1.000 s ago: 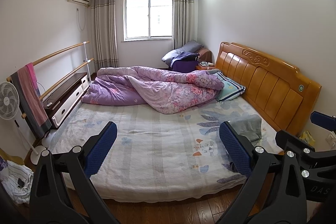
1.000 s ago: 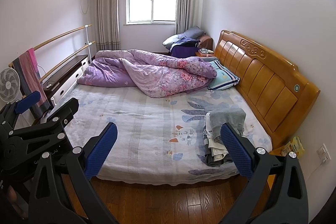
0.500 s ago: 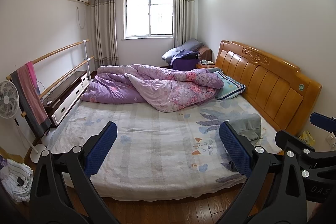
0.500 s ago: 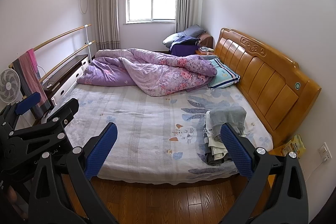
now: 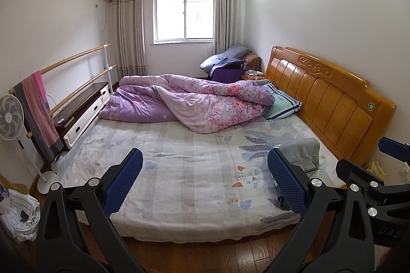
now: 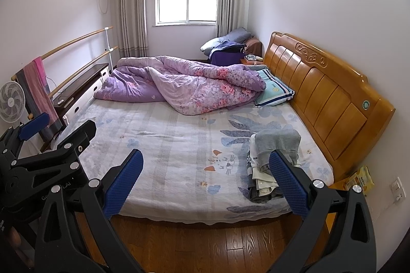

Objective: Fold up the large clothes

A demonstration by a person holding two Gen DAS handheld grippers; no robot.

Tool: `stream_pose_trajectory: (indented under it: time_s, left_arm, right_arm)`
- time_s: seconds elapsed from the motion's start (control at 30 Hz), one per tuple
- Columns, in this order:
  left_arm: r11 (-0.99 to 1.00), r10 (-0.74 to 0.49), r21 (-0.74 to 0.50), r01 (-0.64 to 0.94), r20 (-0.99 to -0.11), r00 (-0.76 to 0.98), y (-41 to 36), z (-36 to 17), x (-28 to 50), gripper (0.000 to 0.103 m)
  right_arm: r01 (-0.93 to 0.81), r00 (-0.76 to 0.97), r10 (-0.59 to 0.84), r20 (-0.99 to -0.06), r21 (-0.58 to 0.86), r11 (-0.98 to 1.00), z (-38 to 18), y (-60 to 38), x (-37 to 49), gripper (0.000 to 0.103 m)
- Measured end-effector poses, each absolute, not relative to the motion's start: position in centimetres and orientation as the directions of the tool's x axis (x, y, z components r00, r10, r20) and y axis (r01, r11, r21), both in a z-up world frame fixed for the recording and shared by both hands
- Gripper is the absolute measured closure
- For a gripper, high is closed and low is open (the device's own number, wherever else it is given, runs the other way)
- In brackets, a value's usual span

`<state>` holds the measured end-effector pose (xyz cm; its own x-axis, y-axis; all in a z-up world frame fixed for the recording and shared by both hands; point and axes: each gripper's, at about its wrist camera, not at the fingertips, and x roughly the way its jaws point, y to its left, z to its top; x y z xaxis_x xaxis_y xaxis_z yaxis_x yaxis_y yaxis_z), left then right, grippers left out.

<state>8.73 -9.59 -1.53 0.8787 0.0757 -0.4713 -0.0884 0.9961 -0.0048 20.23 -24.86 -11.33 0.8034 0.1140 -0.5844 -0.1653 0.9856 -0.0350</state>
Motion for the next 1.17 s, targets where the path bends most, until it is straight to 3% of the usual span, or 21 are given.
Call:
stream_pose_trajectory:
  time_s: [1.17]
  left_arm:
    - [0.996,0.042,-0.037,-0.075,-0.552,0.833,-6.9,-4.8,18.6,0.005]
  right_arm:
    - [-0.164,0.756,0.100,-0.647,-0.039,0.986,-13.5,-24.6,28.0,0.008]
